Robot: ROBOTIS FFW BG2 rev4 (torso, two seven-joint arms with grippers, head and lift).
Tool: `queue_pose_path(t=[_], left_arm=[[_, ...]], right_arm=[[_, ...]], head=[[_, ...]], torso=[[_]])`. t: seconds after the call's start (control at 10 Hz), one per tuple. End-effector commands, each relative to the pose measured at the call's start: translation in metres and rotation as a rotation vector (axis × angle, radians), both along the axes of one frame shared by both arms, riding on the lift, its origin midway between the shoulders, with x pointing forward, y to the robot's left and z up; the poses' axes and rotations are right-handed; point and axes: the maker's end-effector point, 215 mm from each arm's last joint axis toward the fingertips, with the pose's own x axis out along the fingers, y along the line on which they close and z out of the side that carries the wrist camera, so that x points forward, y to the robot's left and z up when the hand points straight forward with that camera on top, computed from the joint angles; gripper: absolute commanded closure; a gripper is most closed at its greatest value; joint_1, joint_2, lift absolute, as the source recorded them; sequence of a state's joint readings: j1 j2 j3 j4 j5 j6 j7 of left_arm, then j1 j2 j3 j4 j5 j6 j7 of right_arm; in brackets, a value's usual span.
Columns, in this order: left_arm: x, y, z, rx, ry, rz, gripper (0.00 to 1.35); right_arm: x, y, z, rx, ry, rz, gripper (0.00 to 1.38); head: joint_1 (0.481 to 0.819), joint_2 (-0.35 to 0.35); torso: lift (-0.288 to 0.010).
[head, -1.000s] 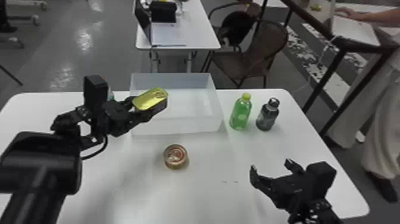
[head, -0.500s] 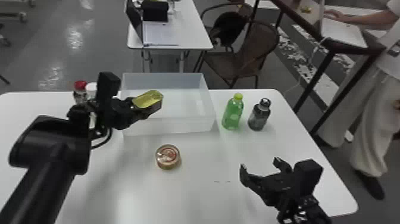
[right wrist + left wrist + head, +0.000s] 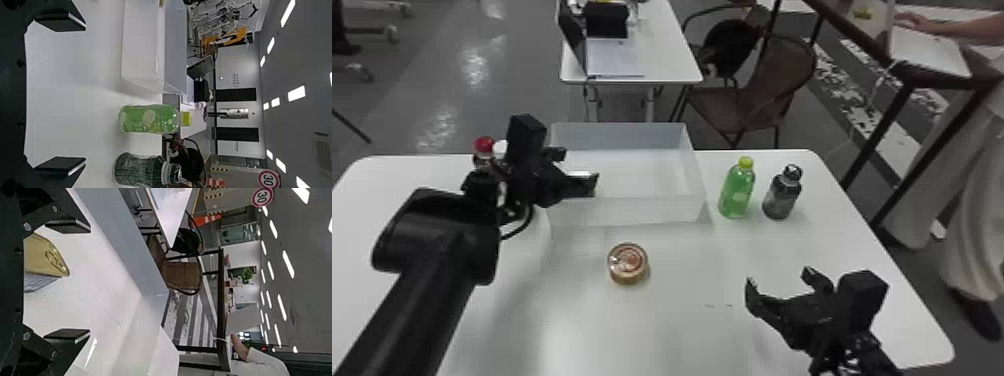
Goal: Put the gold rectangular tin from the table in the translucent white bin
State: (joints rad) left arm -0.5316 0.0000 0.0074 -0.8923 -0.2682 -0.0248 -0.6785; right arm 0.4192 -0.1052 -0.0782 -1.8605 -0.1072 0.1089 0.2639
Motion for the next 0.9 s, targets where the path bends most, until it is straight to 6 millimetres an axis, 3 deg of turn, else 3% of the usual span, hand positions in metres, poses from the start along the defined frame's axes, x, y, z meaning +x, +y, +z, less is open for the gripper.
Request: queue_pose_path(t=[0.0,0.2,0.8], left_arm=[[-0.008,-0.008,0.008,-0.063,-0.018,-0.005,0.12],[-0.033,0.016,0.02,-0.111,-0.073,0.061,0.11],[-0.164,0.146,-0.037,-0.256,-0.043,0.433,0.08]], right_arm=[[-0.001,-0.001,0.001,-0.001,-0.001,-0.001,0.1],[0.002,-0.001,0.004,-0.004,-0.008,-0.001,0.1],[-0.001,-0.01,0.009,-0.024,-0.015,-0.011,0.09]], head=[[0.695,-0.13],[0.695,-0.137],[0.695,-0.032]], torso=[[-0.089],[-0.088],[-0.088]])
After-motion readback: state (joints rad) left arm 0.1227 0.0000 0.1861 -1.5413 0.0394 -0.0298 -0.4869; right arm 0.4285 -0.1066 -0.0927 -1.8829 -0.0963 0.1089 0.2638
